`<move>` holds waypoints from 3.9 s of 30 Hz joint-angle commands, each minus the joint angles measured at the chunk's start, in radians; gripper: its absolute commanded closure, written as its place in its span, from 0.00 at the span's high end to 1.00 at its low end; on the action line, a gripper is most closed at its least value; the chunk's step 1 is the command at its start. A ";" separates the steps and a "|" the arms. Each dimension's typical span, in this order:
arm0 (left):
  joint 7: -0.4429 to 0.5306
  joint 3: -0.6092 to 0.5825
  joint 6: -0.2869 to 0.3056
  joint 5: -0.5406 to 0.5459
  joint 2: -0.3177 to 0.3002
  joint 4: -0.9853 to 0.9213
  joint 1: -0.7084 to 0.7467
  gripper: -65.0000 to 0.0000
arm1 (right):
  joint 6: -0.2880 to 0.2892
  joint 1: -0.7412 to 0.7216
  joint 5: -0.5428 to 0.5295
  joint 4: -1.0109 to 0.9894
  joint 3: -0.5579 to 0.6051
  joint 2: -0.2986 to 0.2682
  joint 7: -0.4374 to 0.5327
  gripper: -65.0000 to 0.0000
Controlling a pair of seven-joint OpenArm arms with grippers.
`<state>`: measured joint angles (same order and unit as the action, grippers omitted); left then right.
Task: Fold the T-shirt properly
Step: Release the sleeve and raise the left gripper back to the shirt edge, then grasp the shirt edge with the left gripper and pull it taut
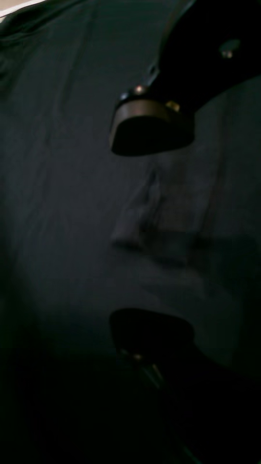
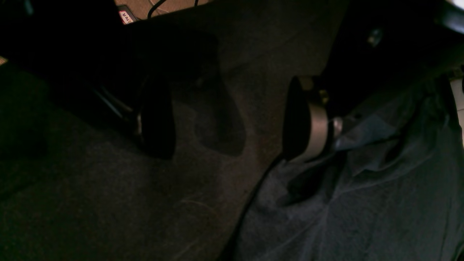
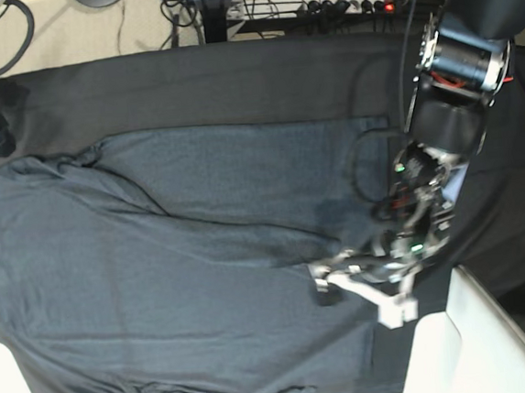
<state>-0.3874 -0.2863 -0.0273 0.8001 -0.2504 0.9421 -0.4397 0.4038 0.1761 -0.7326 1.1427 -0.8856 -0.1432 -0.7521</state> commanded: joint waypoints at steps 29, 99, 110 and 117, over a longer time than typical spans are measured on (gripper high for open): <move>0.014 0.376 0.010 0.012 -0.054 0.634 0.907 0.41 | 0.165 -0.277 0.002 -0.501 -0.004 -0.213 0.116 0.67; 0.014 0.324 0.010 0.012 0.076 0.352 0.640 0.00 | 0.165 -0.270 0.112 -0.459 -0.007 -0.169 0.110 0.00; 0.012 0.388 0.005 0.012 0.046 0.633 0.879 0.00 | 0.163 -0.180 0.107 -0.145 -0.013 -0.115 -0.053 0.00; -0.161 0.510 0.005 0.012 0.052 0.756 0.964 0.00 | 0.163 -0.158 0.109 -0.132 -0.106 -0.115 -0.177 0.00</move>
<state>-0.5617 0.2199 -0.0265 0.8108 -0.1925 1.6821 0.5156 0.5617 0.0235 -0.6121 0.9932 -0.9859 -0.2321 -0.9470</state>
